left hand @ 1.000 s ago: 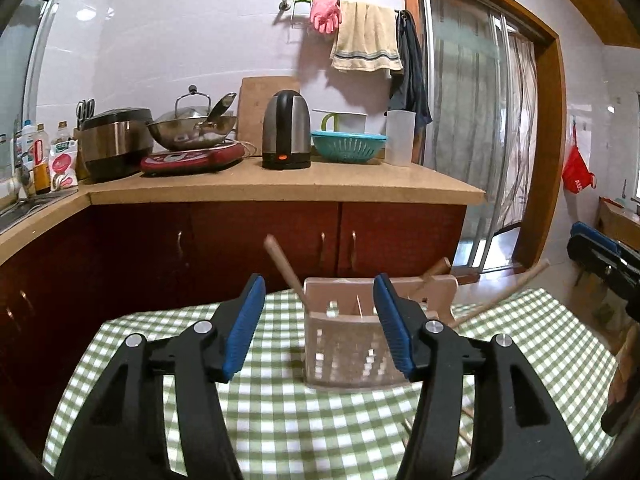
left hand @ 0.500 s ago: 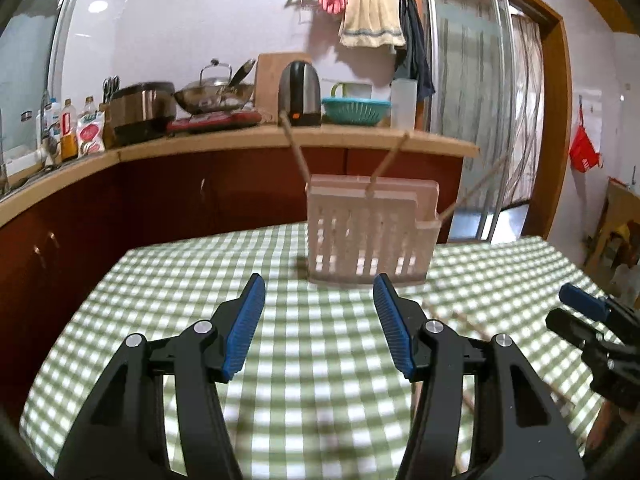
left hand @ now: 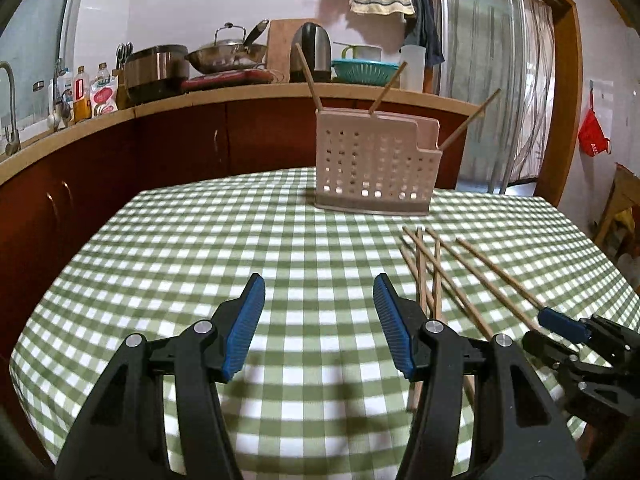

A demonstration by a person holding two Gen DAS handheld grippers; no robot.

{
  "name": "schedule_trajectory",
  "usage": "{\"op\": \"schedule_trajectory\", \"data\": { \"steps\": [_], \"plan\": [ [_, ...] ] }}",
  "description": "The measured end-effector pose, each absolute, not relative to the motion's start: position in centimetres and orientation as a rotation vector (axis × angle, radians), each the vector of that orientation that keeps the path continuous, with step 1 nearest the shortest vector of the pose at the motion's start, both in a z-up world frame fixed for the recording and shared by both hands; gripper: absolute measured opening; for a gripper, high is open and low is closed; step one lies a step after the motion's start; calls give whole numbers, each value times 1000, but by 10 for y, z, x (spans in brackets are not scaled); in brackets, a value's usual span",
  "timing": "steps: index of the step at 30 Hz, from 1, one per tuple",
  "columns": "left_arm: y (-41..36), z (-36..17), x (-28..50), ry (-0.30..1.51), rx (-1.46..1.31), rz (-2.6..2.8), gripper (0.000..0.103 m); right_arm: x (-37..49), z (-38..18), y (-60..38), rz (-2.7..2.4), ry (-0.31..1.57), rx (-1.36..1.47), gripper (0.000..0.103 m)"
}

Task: Organize utensils
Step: 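Move both tools back over the loose chopsticks on the table, then close the right tool on a chopstick while the left tool grasps another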

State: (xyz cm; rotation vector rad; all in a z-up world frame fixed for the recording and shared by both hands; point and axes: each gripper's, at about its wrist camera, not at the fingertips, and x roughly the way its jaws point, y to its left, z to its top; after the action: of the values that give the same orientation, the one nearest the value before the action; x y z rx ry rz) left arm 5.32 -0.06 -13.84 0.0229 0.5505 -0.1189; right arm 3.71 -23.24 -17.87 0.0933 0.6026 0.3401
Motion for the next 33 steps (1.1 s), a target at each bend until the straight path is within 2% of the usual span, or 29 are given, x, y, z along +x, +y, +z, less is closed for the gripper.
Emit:
{"op": "schedule_trajectory", "data": {
  "steps": [7, 15, 33],
  "plan": [
    [-2, -148, 49, 575, 22, -125, 55, 39, -196, -227, 349, 688, 83, 27],
    [-9, -157, 48, 594, 29, -145, 55, 41, -203, -228, 331, 740, 85, 8],
    [-41, -184, 52, 679, 85, -241, 52, 42, -204, -245, 303, 746, 125, 7]
  ]
}}
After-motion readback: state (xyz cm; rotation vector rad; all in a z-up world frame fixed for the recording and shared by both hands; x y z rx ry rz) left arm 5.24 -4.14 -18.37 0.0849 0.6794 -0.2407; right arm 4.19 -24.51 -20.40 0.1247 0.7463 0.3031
